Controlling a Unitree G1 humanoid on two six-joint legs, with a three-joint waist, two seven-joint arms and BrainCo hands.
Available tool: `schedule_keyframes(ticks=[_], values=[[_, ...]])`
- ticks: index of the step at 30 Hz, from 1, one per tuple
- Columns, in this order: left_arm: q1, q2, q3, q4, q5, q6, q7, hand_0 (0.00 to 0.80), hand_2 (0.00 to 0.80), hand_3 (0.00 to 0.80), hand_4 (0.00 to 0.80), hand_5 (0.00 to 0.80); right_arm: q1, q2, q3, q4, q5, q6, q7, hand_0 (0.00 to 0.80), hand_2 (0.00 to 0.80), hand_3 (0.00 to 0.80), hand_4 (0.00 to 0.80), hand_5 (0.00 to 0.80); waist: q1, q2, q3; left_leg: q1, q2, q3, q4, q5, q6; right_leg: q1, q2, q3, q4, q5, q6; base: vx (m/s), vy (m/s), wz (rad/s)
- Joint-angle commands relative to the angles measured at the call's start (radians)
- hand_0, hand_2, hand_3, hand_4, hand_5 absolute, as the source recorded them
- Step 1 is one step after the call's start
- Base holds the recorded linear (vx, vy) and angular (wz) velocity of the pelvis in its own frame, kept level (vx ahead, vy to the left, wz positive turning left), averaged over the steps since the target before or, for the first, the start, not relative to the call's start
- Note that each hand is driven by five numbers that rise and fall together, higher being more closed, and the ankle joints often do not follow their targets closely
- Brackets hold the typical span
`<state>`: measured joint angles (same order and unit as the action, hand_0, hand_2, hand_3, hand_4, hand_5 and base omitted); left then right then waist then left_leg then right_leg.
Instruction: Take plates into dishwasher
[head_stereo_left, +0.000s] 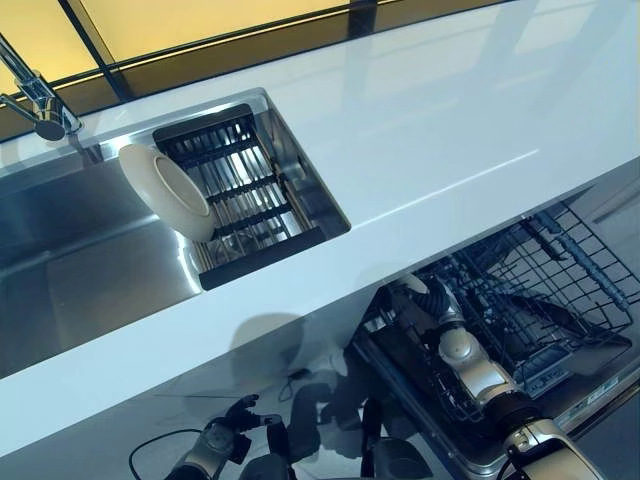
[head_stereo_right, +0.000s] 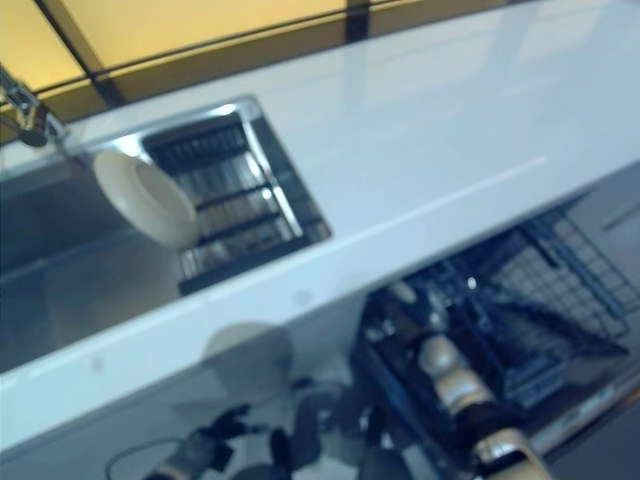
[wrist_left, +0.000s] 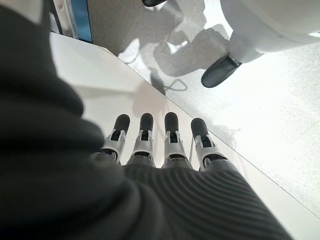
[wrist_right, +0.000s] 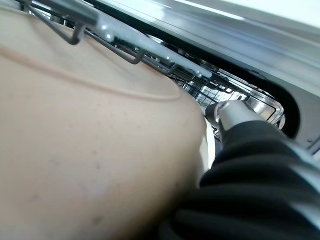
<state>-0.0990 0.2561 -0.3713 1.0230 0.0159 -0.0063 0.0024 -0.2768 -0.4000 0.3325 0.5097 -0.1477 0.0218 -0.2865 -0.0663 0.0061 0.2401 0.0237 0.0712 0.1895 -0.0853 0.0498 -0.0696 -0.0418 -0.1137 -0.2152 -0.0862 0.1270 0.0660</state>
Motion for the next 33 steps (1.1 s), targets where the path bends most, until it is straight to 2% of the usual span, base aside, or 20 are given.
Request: schedule_keyframes(ticks=[1, 12, 13, 14, 15, 16, 33], values=[[-0.074, -0.010, -0.020, 0.038, -0.026, -0.010, 0.019, 0.000, 0.000, 0.000, 0.000, 0.000, 0.053, 0.080, 0.134, 0.042, 0.043, 0.021, 0.106, 0.800, 0.800, 0.800, 0.800, 0.800, 0.026, -0.005, 0.037, -0.034, -0.062, 0.004, -0.002, -0.027, 0.067, -0.018, 0.002, 0.017, 0.102, -0.096, 0.032, 0.000, 0.000, 0.00], [-0.069, -0.003, -0.004, 0.035, -0.028, -0.008, 0.024, 0.000, 0.000, 0.000, 0.000, 0.000, 0.112, 0.071, 0.135, -0.057, 0.119, 0.012, 0.166, 0.800, 0.800, 0.800, 0.800, 0.800, 0.014, -0.018, 0.036, -0.029, -0.060, 0.011, -0.002, -0.027, 0.068, -0.015, 0.007, 0.026, 0.098, -0.093, 0.033, 0.000, 0.000, 0.00], [-0.067, -0.003, -0.003, 0.033, -0.029, -0.008, 0.026, 0.000, 0.000, 0.000, 0.000, 0.000, 0.119, 0.068, 0.136, -0.071, 0.122, 0.013, 0.171, 0.662, 0.662, 0.662, 0.662, 0.662, 0.012, -0.020, 0.036, -0.028, -0.060, 0.013, -0.002, -0.027, 0.068, -0.014, 0.007, 0.026, 0.097, -0.092, 0.034, 0.000, 0.000, 0.00], [-0.066, -0.003, -0.003, 0.032, -0.029, -0.006, 0.028, 0.000, 0.000, 0.000, 0.000, 0.000, 0.124, 0.066, 0.138, -0.082, 0.125, 0.014, 0.173, 0.467, 0.467, 0.467, 0.467, 0.467, 0.011, -0.021, 0.036, -0.026, -0.059, 0.014, -0.002, -0.028, 0.068, -0.013, 0.008, 0.027, 0.096, -0.092, 0.034, 0.000, 0.000, 0.00], [-0.066, -0.003, -0.003, 0.032, -0.029, -0.006, 0.028, 0.000, 0.000, 0.000, 0.000, 0.000, 0.125, 0.065, 0.138, -0.083, 0.125, 0.013, 0.173, 0.414, 0.414, 0.414, 0.414, 0.414, 0.011, -0.022, 0.036, -0.026, -0.059, 0.014, -0.002, -0.028, 0.068, -0.013, 0.008, 0.027, 0.096, -0.092, 0.034, 0.000, 0.000, 0.00], [-0.066, -0.002, -0.002, 0.031, -0.027, -0.005, 0.028, 0.000, 0.000, 0.000, 0.000, 0.000, 0.130, 0.062, 0.138, -0.092, 0.124, 0.011, 0.174, 0.000, 0.000, 0.000, 0.000, 0.000, 0.010, -0.023, 0.035, -0.026, -0.059, 0.015, -0.002, -0.028, 0.068, -0.012, 0.008, 0.028, 0.095, -0.091, 0.035, 0.000, 0.000, 0.00], [-0.061, 0.003, 0.009, 0.034, -0.038, 0.001, 0.037, 0.000, 0.000, 0.000, 0.000, 0.000, 0.160, 0.039, 0.095, -0.196, 0.175, 0.008, 0.140, 0.000, 0.000, 0.000, 0.000, 0.000, -0.001, -0.037, 0.030, -0.014, -0.052, 0.033, -0.002, -0.031, 0.070, -0.002, 0.014, 0.038, 0.083, -0.085, 0.039, 0.000, 0.000, 0.00]])
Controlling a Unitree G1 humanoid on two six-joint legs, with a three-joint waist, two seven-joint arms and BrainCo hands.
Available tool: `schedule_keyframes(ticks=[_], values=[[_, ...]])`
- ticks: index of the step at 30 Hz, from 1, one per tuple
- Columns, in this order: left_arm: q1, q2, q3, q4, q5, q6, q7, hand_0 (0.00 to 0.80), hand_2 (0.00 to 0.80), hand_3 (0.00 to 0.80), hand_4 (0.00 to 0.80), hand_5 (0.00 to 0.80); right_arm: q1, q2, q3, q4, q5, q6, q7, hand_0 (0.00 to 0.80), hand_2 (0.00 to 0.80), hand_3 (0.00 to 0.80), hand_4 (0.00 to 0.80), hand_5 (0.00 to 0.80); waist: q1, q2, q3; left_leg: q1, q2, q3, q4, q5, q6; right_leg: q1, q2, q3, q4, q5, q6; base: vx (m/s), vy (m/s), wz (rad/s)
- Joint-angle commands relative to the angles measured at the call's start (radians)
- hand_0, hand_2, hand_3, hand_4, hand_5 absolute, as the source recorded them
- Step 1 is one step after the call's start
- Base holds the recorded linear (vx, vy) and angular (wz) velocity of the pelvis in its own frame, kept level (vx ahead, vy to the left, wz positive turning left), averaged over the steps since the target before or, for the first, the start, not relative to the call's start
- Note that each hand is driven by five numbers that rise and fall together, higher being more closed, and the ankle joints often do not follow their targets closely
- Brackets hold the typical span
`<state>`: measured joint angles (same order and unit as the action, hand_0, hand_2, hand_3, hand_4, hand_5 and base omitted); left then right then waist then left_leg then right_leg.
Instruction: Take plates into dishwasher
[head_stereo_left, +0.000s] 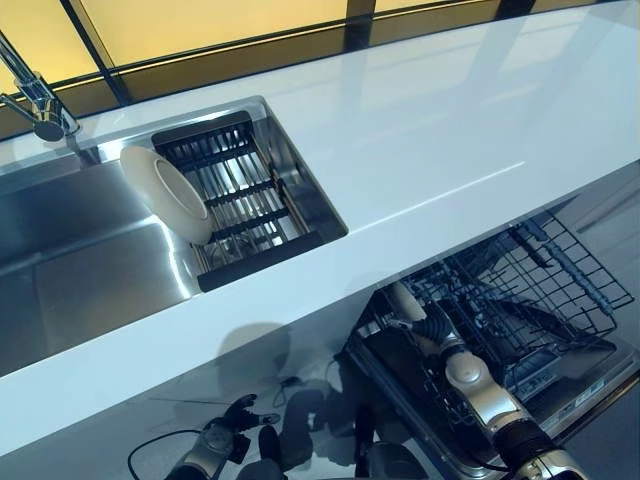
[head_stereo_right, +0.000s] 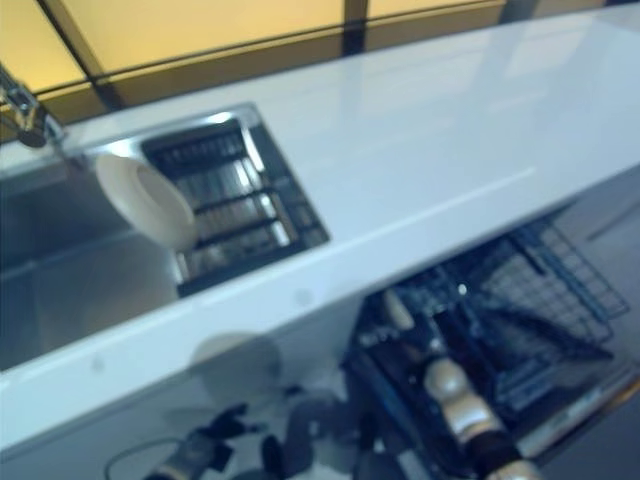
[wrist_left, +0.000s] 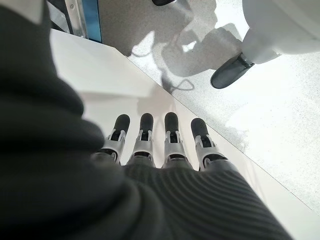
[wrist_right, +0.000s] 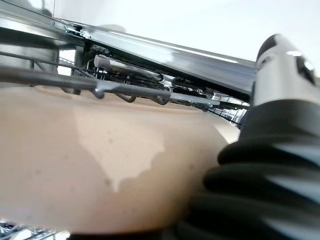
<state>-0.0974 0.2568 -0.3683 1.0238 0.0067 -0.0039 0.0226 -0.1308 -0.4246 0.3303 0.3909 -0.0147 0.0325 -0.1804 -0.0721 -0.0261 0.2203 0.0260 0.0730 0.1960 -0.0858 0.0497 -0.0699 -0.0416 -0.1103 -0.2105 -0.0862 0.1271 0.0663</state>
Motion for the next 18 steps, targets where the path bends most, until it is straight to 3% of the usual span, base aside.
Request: schedule_keyframes(ticks=[1, 18], values=[[-0.058, 0.004, 0.008, 0.032, -0.028, -0.001, 0.018, 0.000, 0.000, 0.000, 0.000, 0.000, 0.020, 0.061, 0.085, -0.094, 0.054, -0.003, 0.030, 0.000, 0.000, 0.000, 0.000, 0.000, 0.003, -0.007, 0.050, -0.015, -0.053, 0.028, -0.002, -0.032, 0.070, -0.001, 0.011, 0.034, 0.082, -0.084, 0.039, 0.000, 0.000, 0.00], [-0.013, 0.013, 0.036, 0.018, -0.034, -0.006, 0.025, 0.000, 0.000, 0.000, 0.000, 0.000, 0.087, 0.063, -0.069, -0.224, 0.122, -0.066, -0.111, 0.000, 0.000, 0.000, 0.000, 0.000, -0.024, -0.015, 0.043, 0.005, -0.049, 0.056, -0.002, -0.041, 0.080, 0.004, 0.018, 0.052, 0.081, -0.081, 0.045, 0.003, 0.000, -0.02]])
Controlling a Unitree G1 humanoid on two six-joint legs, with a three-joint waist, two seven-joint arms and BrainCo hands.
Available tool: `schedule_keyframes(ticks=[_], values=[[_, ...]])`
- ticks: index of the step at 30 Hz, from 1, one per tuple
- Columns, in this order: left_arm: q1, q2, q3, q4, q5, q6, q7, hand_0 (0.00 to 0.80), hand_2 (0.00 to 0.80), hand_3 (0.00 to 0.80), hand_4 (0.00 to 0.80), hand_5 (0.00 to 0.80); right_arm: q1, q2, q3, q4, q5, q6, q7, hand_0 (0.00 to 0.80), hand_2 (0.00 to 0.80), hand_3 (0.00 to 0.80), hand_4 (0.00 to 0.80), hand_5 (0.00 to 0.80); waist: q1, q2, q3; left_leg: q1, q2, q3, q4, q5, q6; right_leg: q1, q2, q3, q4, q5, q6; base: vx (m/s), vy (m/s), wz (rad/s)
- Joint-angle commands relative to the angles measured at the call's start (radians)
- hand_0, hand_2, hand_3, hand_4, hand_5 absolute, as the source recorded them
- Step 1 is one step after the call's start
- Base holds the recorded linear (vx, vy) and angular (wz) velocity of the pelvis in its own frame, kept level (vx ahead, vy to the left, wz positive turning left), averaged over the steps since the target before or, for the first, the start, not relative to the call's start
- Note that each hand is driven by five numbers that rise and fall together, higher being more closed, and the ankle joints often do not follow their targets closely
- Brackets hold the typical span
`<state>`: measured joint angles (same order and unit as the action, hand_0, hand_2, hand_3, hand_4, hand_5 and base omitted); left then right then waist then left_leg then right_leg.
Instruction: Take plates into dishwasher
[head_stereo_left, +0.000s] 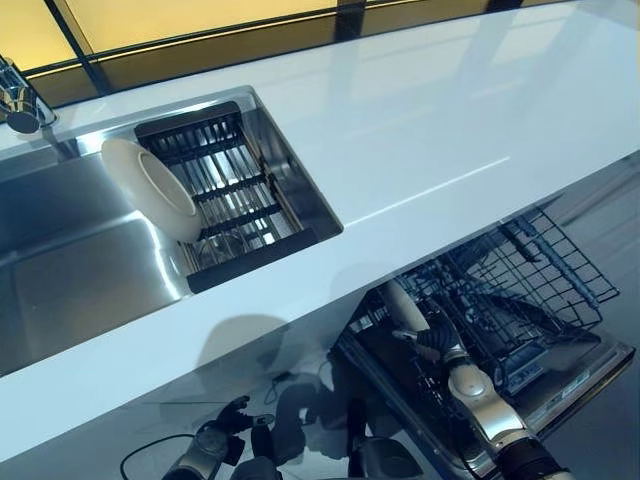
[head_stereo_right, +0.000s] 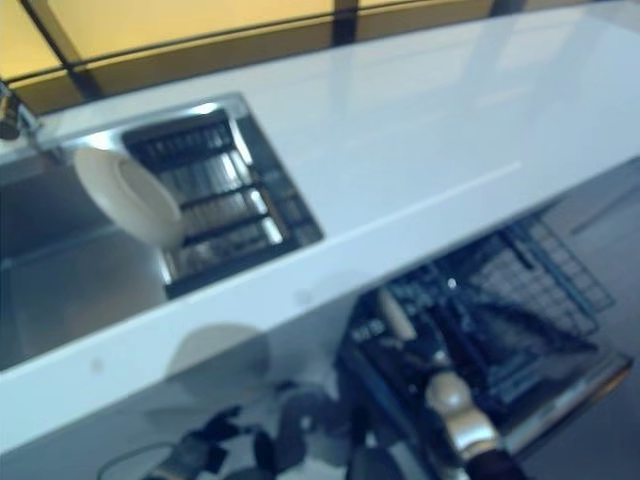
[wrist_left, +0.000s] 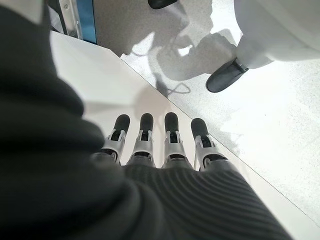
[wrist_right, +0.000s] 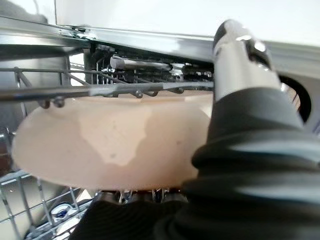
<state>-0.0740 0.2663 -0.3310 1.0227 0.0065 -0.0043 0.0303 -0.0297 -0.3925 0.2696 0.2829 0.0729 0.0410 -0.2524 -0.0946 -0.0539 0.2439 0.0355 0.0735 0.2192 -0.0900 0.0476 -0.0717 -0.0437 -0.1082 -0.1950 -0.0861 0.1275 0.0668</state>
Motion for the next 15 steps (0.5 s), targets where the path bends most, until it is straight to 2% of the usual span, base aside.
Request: schedule_keyframes(ticks=[1, 9, 15], values=[[-0.034, 0.003, -0.001, 0.020, -0.035, -0.007, 0.019, 0.000, 0.000, 0.000, 0.000, 0.000, -0.014, 0.034, -0.016, -0.123, 0.037, -0.087, -0.051, 0.000, 0.000, 0.000, 0.000, 0.000, -0.003, 0.013, 0.019, -0.004, -0.049, 0.034, 0.003, -0.039, 0.082, 0.006, 0.017, 0.038, 0.080, -0.081, 0.045, 0.002, 0.004, -0.05], [-0.018, -0.003, -0.005, 0.026, -0.042, -0.014, 0.027, 0.000, 0.000, 0.000, 0.000, 0.000, -0.012, 0.035, -0.066, -0.178, 0.034, -0.162, -0.120, 0.000, 0.000, 0.000, 0.000, 0.000, -0.008, 0.016, 0.013, 0.005, -0.048, 0.042, 0.003, -0.044, 0.085, 0.011, 0.017, 0.042, 0.078, -0.084, 0.046, 0.003, 0.003, -0.02], [-0.006, 0.004, 0.007, 0.017, -0.039, -0.012, 0.023, 0.000, 0.000, 0.000, 0.000, 0.000, -0.009, 0.007, -0.122, -0.258, 0.102, -0.169, -0.102, 0.000, 0.000, 0.000, 0.000, 0.000, -0.012, 0.012, 0.011, 0.013, -0.044, 0.049, 0.003, -0.046, 0.085, 0.018, 0.020, 0.042, 0.081, -0.088, 0.045, 0.007, -0.002, -0.01]])
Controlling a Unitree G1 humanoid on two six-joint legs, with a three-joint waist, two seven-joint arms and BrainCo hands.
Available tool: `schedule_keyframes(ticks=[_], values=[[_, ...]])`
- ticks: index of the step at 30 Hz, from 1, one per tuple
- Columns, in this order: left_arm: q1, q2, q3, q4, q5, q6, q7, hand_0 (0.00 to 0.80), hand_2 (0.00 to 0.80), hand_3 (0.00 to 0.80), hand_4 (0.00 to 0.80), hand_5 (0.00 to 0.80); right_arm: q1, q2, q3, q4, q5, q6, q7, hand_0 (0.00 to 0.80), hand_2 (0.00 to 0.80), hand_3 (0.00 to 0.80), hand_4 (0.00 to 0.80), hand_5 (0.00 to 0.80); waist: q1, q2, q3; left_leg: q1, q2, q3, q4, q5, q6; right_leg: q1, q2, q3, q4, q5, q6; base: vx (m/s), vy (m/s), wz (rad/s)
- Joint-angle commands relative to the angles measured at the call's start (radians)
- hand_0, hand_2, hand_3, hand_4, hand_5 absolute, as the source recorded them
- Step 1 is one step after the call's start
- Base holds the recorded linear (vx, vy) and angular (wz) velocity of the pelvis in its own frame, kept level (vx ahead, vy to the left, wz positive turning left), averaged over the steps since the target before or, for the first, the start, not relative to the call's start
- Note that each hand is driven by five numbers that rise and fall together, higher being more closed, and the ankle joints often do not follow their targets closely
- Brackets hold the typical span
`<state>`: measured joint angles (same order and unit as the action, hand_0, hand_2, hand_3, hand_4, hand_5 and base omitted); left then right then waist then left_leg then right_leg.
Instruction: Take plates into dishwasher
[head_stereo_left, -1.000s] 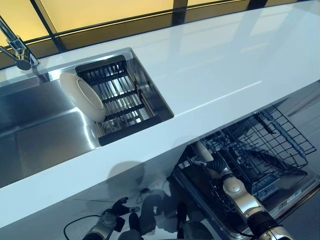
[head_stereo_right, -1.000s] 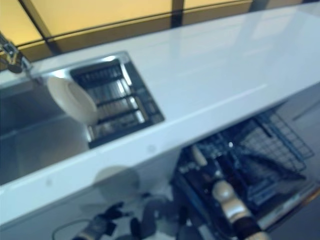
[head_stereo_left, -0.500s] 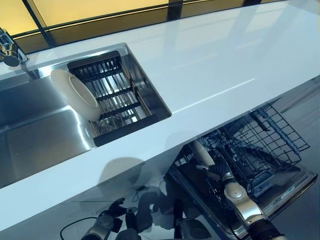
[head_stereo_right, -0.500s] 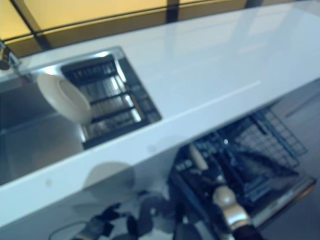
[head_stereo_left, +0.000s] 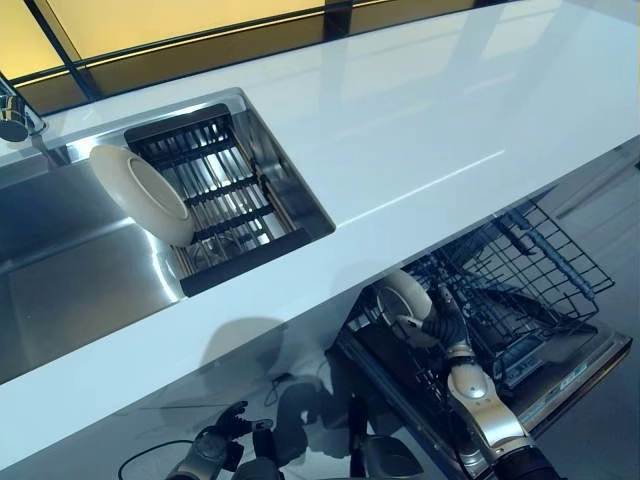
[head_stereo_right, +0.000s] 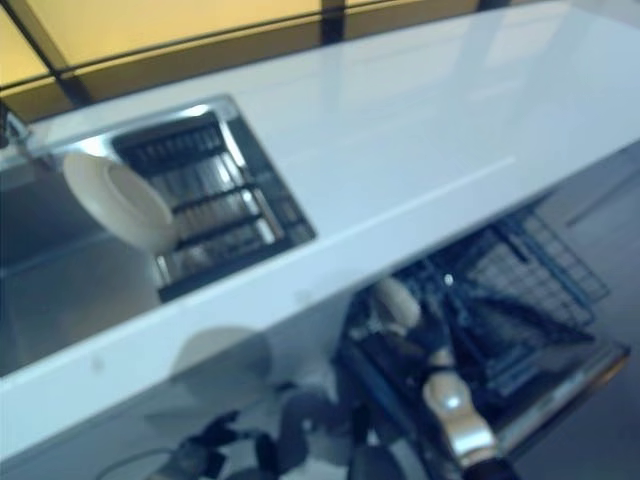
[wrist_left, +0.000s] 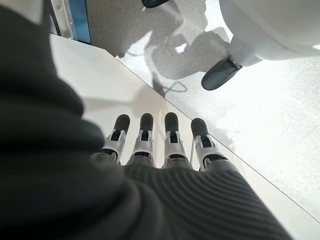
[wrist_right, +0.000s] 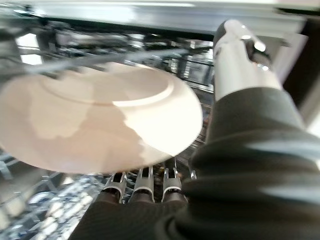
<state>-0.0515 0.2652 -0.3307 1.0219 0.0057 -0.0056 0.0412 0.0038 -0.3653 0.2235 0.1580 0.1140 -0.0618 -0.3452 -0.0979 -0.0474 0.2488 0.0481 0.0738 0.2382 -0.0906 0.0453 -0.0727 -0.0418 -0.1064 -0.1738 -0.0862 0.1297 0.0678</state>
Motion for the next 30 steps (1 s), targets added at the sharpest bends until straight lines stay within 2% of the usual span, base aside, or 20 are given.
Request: schedule_keyframes(ticks=[1, 6, 13, 20, 23, 26, 28, 30], values=[[-0.024, 0.009, 0.010, 0.015, -0.037, -0.011, 0.011, 0.000, 0.000, 0.000, 0.000, 0.000, -0.036, -0.029, -0.097, -0.155, 0.075, -0.063, -0.002, 0.000, 0.000, 0.000, 0.000, 0.000, -0.012, 0.004, 0.006, 0.003, -0.043, 0.032, 0.003, -0.045, 0.086, 0.017, 0.019, 0.021, 0.083, -0.091, 0.044, 0.017, -0.012, -0.06], [-0.004, 0.027, 0.035, 0.018, -0.036, -0.020, 0.003, 0.000, 0.000, 0.000, 0.000, 0.000, 0.014, -0.063, -0.203, -0.235, 0.114, -0.082, -0.005, 0.000, 0.000, 0.000, 0.000, 0.000, -0.031, -0.008, -0.003, 0.010, -0.035, 0.047, 0.003, -0.050, 0.089, 0.016, 0.021, 0.026, 0.092, -0.096, 0.050, 0.004, -0.005, -0.02], [0.007, 0.041, 0.061, 0.048, -0.033, -0.029, -0.004, 0.000, 0.000, 0.000, 0.000, 0.000, 0.074, -0.105, -0.310, -0.290, 0.203, -0.089, 0.079, 0.000, 0.000, 0.000, 0.000, 0.000, -0.057, -0.025, -0.024, 0.025, -0.025, 0.068, 0.003, -0.056, 0.091, 0.025, 0.025, 0.033, 0.093, -0.098, 0.054, 0.023, -0.007, -0.09], [0.018, 0.040, 0.063, 0.056, -0.029, -0.025, 0.000, 0.000, 0.000, 0.000, 0.000, 0.000, 0.052, -0.153, -0.411, -0.354, 0.307, -0.143, 0.087, 0.000, 0.000, 0.000, 0.000, 0.000, -0.063, -0.034, -0.046, 0.038, -0.023, 0.078, 0.003, -0.062, 0.090, 0.042, 0.026, 0.035, 0.082, -0.097, 0.053, 0.026, 0.004, -0.04], [0.021, 0.044, 0.064, 0.053, -0.024, -0.018, -0.005, 0.000, 0.000, 0.000, 0.000, 0.000, 0.024, -0.201, -0.470, -0.401, 0.331, -0.187, 0.084, 0.000, 0.000, 0.000, 0.000, 0.000, -0.061, -0.036, -0.054, 0.042, -0.023, 0.079, 0.003, -0.066, 0.089, 0.047, 0.025, 0.033, 0.081, -0.097, 0.055, 0.000, 0.000, 0.00], [0.020, 0.044, 0.063, 0.064, -0.017, -0.009, -0.012, 0.000, 0.000, 0.000, 0.000, 0.000, -0.030, -0.290, -0.530, -0.476, 0.309, -0.233, 0.083, 0.000, 0.000, 0.000, 0.000, 0.000, -0.051, -0.040, -0.070, 0.049, -0.027, 0.080, 0.003, -0.072, 0.091, 0.054, 0.020, 0.027, 0.081, -0.097, 0.058, 0.024, 0.026, 0.00], [0.014, 0.045, 0.055, 0.083, 0.000, -0.008, -0.017, 0.000, 0.000, 0.000, 0.000, 0.000, -0.119, -0.365, -0.529, -0.504, 0.291, -0.220, 0.101, 0.000, 0.000, 0.000, 0.000, 0.000, -0.034, -0.043, -0.087, 0.051, -0.032, 0.076, 0.003, -0.075, 0.092, 0.058, 0.015, 0.021, 0.082, -0.097, 0.061, 0.036, 0.054, -0.04], [0.010, 0.046, 0.051, 0.095, 0.008, -0.010, -0.019, 0.000, 0.000, 0.000, 0.000, 0.000, -0.181, -0.400, -0.507, -0.507, 0.267, -0.212, 0.125, 0.000, 0.000, 0.000, 0.000, 0.000, -0.024, -0.045, -0.093, 0.054, -0.035, 0.074, 0.003, -0.077, 0.092, 0.061, 0.012, 0.017, 0.084, -0.097, 0.063, 0.022, 0.044, -0.04]])
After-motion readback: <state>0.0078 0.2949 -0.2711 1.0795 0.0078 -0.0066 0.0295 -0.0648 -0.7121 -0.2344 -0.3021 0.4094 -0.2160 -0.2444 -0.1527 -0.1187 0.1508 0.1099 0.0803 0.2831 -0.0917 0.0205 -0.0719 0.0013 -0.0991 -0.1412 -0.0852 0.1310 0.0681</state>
